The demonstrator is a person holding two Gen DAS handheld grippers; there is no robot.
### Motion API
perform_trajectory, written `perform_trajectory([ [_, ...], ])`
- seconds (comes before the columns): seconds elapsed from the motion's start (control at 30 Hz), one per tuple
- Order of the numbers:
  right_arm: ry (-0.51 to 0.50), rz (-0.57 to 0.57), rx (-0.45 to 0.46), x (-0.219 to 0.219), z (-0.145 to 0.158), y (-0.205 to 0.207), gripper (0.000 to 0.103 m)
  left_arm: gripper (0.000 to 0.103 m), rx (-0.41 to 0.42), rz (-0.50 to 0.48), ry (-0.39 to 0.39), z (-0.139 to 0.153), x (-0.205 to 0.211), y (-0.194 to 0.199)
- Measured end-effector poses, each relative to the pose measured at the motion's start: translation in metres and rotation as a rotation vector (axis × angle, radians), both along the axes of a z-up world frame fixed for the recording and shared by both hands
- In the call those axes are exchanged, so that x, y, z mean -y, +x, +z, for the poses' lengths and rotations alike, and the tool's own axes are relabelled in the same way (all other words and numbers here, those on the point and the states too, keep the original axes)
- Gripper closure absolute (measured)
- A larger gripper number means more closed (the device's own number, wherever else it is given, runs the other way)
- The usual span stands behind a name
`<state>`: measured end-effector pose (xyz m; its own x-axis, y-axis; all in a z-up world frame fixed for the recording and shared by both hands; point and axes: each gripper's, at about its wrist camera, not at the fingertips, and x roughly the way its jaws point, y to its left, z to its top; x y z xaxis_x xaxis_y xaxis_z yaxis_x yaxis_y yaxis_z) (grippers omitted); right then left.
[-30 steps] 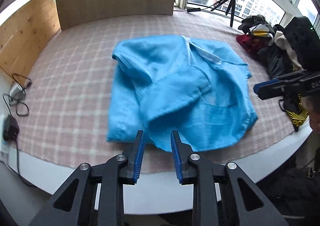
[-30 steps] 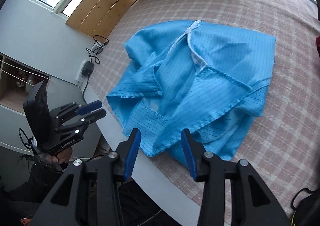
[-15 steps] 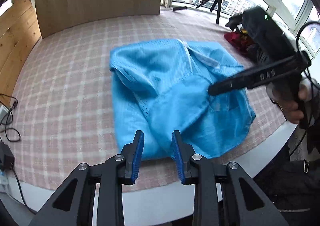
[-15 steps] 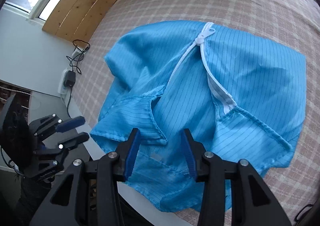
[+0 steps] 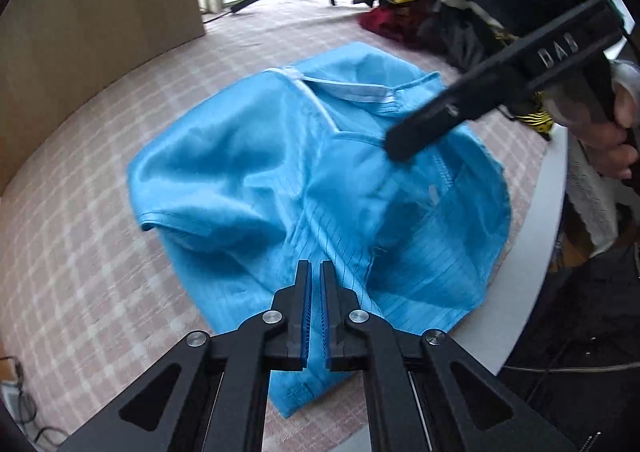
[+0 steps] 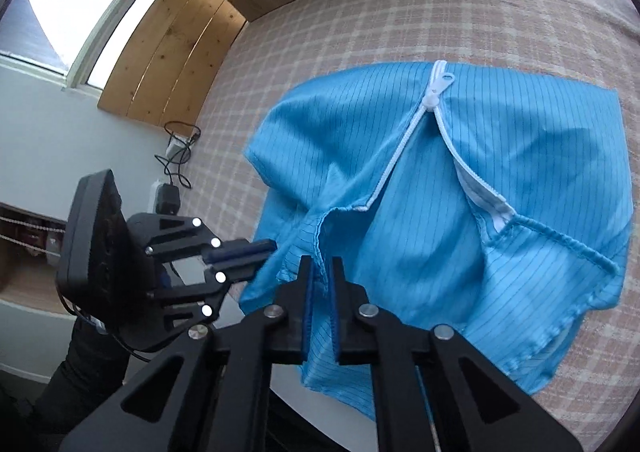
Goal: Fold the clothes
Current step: 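Grasp the coat front panel with the left gripper while the right gripper pinches the hem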
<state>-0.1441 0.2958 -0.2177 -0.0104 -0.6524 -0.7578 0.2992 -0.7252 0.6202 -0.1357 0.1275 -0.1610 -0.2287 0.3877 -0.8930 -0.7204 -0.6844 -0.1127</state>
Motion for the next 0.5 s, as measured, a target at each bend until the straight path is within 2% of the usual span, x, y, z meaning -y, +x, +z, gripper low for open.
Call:
perform_trajectory([
  [0.07, -0.026, -0.046, 0.013, 0.0, 0.002, -0.005, 0.098, 0.099, 0.012, -0.021, 0.014, -0.001, 0.004, -0.001],
  [0.17, -0.081, -0.132, 0.049, -0.006, 0.003, -0.012, 0.099, 0.095, 0.008, 0.009, 0.024, 0.006, 0.021, 0.005],
  [0.23, -0.118, -0.161, 0.072, -0.011, 0.004, -0.016, 0.099, 0.082, 0.002, 0.014, 0.042, 0.012, 0.029, 0.012],
  [0.3, -0.137, -0.2, 0.081, -0.011, 0.005, -0.019, 0.099, 0.074, -0.004, 0.009, 0.06, 0.018, 0.032, 0.021],
  [0.43, -0.141, -0.235, 0.085, -0.002, 0.005, -0.028, 0.099, 0.052, -0.017, 0.015, 0.093, 0.023, 0.022, 0.029],
  [0.5, -0.13, -0.24, 0.08, 0.004, 0.006, -0.031, 0.099, 0.051, -0.005, 0.024, 0.105, 0.021, 0.016, 0.029],
])
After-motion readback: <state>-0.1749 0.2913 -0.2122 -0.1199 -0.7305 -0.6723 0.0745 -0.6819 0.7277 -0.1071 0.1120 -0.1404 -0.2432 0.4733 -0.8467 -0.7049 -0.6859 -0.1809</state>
